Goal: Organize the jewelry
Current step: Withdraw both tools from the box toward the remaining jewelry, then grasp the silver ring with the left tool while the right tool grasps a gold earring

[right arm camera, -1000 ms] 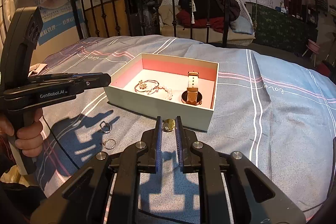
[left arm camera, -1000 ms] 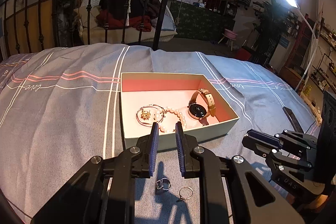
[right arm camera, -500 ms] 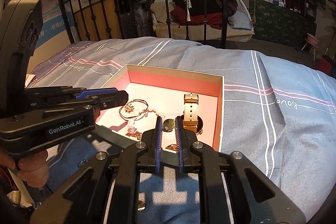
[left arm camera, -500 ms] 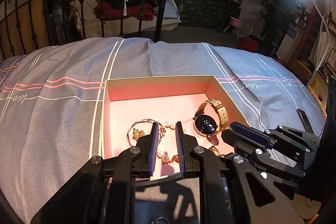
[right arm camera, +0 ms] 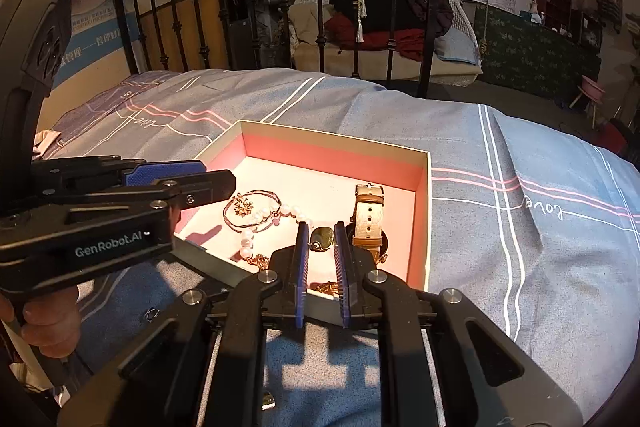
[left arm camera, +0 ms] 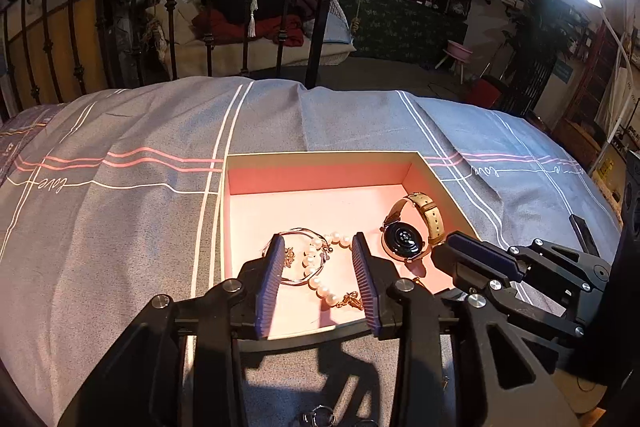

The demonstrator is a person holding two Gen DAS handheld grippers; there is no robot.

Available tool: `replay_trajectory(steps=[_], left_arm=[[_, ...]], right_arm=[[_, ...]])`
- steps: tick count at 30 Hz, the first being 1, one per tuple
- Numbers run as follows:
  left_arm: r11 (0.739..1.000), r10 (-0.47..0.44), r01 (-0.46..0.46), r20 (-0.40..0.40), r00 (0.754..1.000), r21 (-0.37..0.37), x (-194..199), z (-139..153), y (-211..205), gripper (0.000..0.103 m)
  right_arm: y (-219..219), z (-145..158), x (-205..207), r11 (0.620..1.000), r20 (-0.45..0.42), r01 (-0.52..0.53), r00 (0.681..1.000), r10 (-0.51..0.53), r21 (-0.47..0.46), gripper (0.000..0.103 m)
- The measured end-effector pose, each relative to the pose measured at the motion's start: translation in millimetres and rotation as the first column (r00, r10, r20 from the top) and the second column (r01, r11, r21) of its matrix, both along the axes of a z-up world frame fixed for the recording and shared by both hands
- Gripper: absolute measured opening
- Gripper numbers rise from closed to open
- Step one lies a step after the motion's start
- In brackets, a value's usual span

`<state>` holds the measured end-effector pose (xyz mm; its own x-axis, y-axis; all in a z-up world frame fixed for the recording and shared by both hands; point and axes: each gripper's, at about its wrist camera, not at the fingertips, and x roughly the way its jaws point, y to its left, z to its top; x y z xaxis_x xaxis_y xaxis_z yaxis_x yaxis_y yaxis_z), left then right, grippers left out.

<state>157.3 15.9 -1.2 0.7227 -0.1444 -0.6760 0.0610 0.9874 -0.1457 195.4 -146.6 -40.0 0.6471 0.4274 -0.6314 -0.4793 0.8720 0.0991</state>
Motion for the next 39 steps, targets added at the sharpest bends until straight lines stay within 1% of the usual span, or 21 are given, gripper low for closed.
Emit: replay_trajectory(steps=[1, 3, 4, 8, 10, 11, 12, 13, 14, 15, 16, 19, 20, 21, 22, 23, 24, 25, 26, 30, 39], left_arm=[[1.0, 0.0, 0.0, 0.009, 1.0, -0.002, -4.9, 2.5, 1.3, 0.043], [1.0, 0.004, -0.004, 0.02, 1.0, -0.002, -13.0, 5.6, 2.4, 0.045], [1.0, 0.001, -0.001, 0.023, 1.0, 0.001, -16.2, 5.9, 2.2, 0.045], [1.0, 0.009, -0.009, 0.013, 1.0, 0.026, -22.4, 2.4, 0.3, 0.045], [1.0, 0.012, -0.012, 0.01, 1.0, 0.015, -28.9, 1.8, 3.7, 0.045], [1.0, 0.013, -0.013, 0.009, 1.0, 0.015, -33.2, 1.5, 6.0, 0.045], [1.0, 0.014, -0.014, 0.009, 1.0, 0.016, -39.2, 0.7, 8.6, 0.047], [1.0, 0.015, -0.015, 0.009, 1.0, 0.014, -45.7, -1.1, 12.2, 0.049], [1.0, 0.017, -0.017, 0.005, 1.0, 0.013, -52.6, -4.5, 16.5, 0.054], [1.0, 0.018, -0.018, -0.001, 1.0, 0.012, -59.6, -8.7, 19.9, 0.057], [1.0, 0.017, -0.017, -0.01, 1.0, 0.011, -66.0, -13.6, 22.3, 0.057], [1.0, -0.01, 0.01, -0.04, 0.999, 0.005, -85.8, -29.6, 23.6, 0.057], [1.0, -0.02, 0.02, -0.043, 0.999, 0.014, -91.8, -33.8, 22.2, 0.057], [0.999, -0.023, 0.024, -0.045, 0.999, 0.031, -96.3, -37.6, 20.3, 0.057], [0.998, -0.024, 0.027, -0.05, 0.998, 0.051, -98.7, -41.5, 17.4, 0.057], [0.998, -0.03, 0.033, -0.054, 0.998, 0.061, -100.8, -44.9, 14.8, 0.057], [0.997, -0.041, 0.044, -0.058, 0.998, 0.062, -101.6, -47.6, 12.2, 0.057], [0.996, -0.046, 0.051, -0.065, 0.997, 0.068, -101.1, -49.7, 9.2, 0.057], [0.995, -0.049, 0.055, -0.069, 0.996, 0.078, -100.3, -50.8, 6.9, 0.057], [0.989, -0.051, 0.062, -0.081, 0.995, 0.132, -93.6, -55.5, 1.0, 0.057], [0.977, -0.051, 0.074, -0.117, 0.992, 0.199, -68.3, -60.5, -12.6, 0.055]], right_arm=[[-3.6, 1.9, -2.8, 1.0, -0.002, 0.005, 1.0, -0.005, 0.011, 0.019], [-11.0, 5.6, -10.3, 0.999, 0.007, 0.021, 1.0, -0.022, 0.029, 0.052], [-13.8, 7.2, -13.7, 0.999, 0.019, 0.029, 0.999, -0.029, 0.035, 0.057], [-19.3, 12.5, -15.9, 0.998, 0.024, 0.051, 0.998, -0.052, 0.037, 0.058], [-26.6, 19.2, -22.8, 0.996, 0.04, 0.065, 0.997, -0.068, 0.06, 0.062], [-32.1, 21.5, -28.3, 0.994, 0.046, 0.074, 0.996, -0.078, 0.075, 0.075], [-38.7, 22.5, -34.8, 0.992, 0.05, 0.087, 0.995, -0.092, 0.092, 0.091], [-45.5, 21.9, -41.3, 0.989, 0.049, 0.105, 0.993, -0.111, 0.105, 0.097], [-51.8, 19.1, -47.7, 0.986, 0.044, 0.129, 0.99, -0.134, 0.107, 0.097], [-56.1, 15.7, -53.5, 0.984, 0.038, 0.152, 0.987, -0.156, 0.098, 0.097], [-60.3, 10.3, -60.2, 0.983, 0.026, 0.158, 0.987, -0.162, 0.095, 0.097], [-66.0, -6.3, -78.7, 0.988, -0.015, 0.108, 0.994, -0.107, 0.11, 0.096], [-64.1, -11.8, -83.5, 0.991, -0.033, 0.085, 0.996, -0.082, 0.106, 0.089], [-59.7, -17.7, -86.5, 0.994, -0.05, 0.061, 0.997, -0.057, 0.09, 0.076], [-54.0, -23.5, -87.9, 0.997, -0.07, 0.047, 0.997, -0.044, 0.054, 0.068], [-47.8, -29.2, -88.3, 0.999, -0.091, 0.027, 0.996, -0.025, 0.022, 0.054], [-42.0, -34.2, -88.3, 1.0, -0.107, 0.003, 0.994, -0.003, 0.0, 0.045], [-36.3, -39.8, -88.6, 0.999, -0.119, -0.002, 0.993, -0.001, -0.032, 0.041], [-31.5, -42.7, -88.9, 0.998, -0.119, -0.013, 0.993, 0.006, -0.059, 0.034], [-22.2, -45.3, -89.0, 0.993, -0.112, -0.055, 0.993, 0.044, -0.104, 0.033], [-13.0, -45.3, -74.0, 0.991, -0.137, -0.097, 0.987, 0.084, -0.094, 0.033]])
